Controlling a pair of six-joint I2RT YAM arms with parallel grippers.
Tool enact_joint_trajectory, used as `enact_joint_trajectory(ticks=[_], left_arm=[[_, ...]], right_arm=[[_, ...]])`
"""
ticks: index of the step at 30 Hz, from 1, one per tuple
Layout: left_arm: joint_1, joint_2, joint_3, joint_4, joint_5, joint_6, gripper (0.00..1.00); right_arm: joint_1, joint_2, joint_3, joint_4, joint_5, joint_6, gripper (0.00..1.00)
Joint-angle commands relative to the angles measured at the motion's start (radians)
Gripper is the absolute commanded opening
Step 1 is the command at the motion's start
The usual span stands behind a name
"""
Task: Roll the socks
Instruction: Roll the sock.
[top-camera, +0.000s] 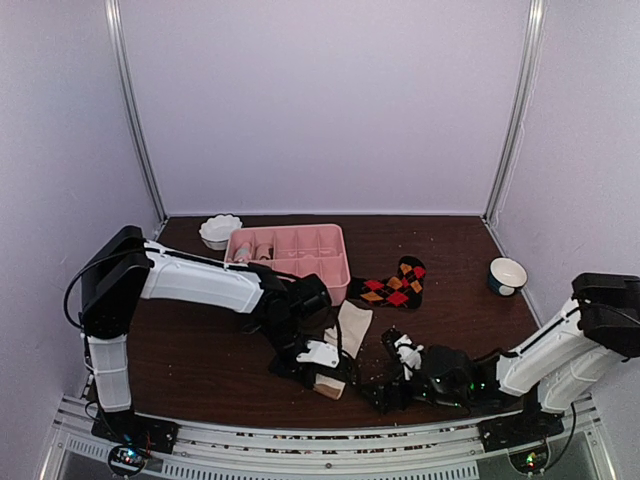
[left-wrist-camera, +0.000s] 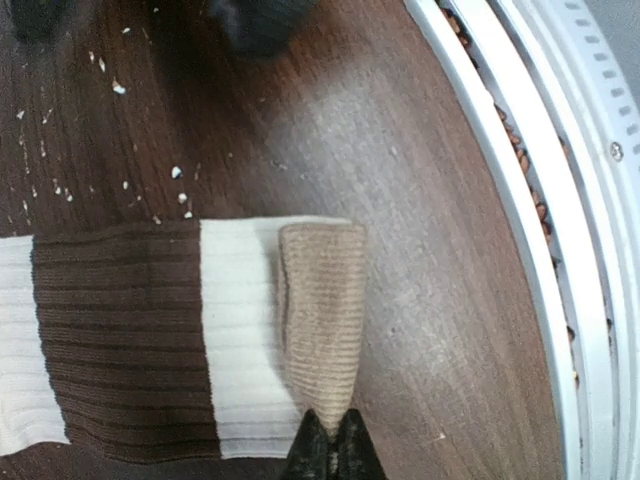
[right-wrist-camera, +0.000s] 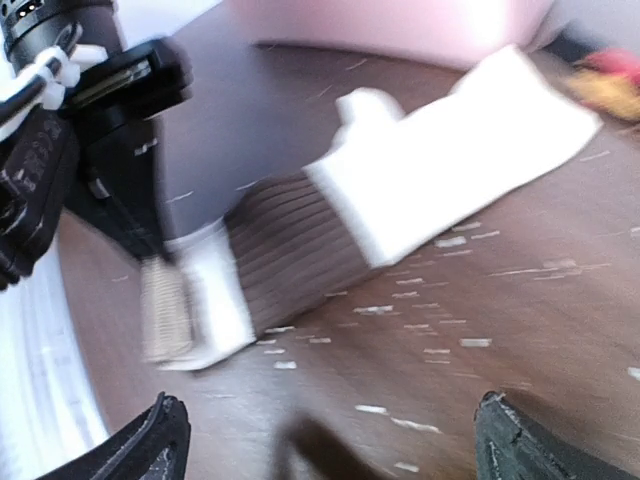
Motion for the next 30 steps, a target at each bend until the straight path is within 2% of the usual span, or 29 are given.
enact_joint_trajectory(ticks=[1,2,4,5,8,12,16,20,23,30], left_arm=[[0.025,0.061,0.079,-0.144,0.118,-0.037,0.00],[0.027,0.073,0.090,-0.156,0.127,-0.038,0.00],[0.028,0.091,0.111,-0.173,0.141,-0.043,0.00],[0.028,0.102,0.123,-0.182,0.146,-0.050,0.00],[0.038,0.140,0.165,-0.210,0.168,-0.076,0.00],[0.051,0.221,0.250,-0.291,0.194,-0.101,0.00],[0.060,0.266,0.303,-0.344,0.215,-0.111,0.00],[0.084,0.298,0.335,-0.373,0.253,-0.127,0.00],[0.098,0.329,0.357,-0.399,0.251,-0.134,0.00],[0.107,0.348,0.363,-0.395,0.236,-0.151,0.00]], right_arm=[[0.084,-0.152,0.047,-0.370,0.652,-0.013,1.00],[0.084,-0.174,0.056,-0.417,0.745,0.027,1.00],[0.092,-0.226,0.060,-0.503,0.818,0.145,1.00],[0.089,-0.254,0.039,-0.457,0.810,0.173,1.00],[0.092,-0.297,-0.018,-0.298,0.693,-0.024,1.00],[0.218,-0.191,-0.043,-0.174,0.579,-0.257,0.82],[0.352,-0.043,0.001,-0.130,0.568,-0.327,0.72],[0.420,0.079,0.070,-0.041,0.552,-0.455,0.61],[0.421,0.152,0.138,-0.009,0.498,-0.552,0.54],[0.299,0.242,0.238,0.001,0.289,-0.655,0.44]])
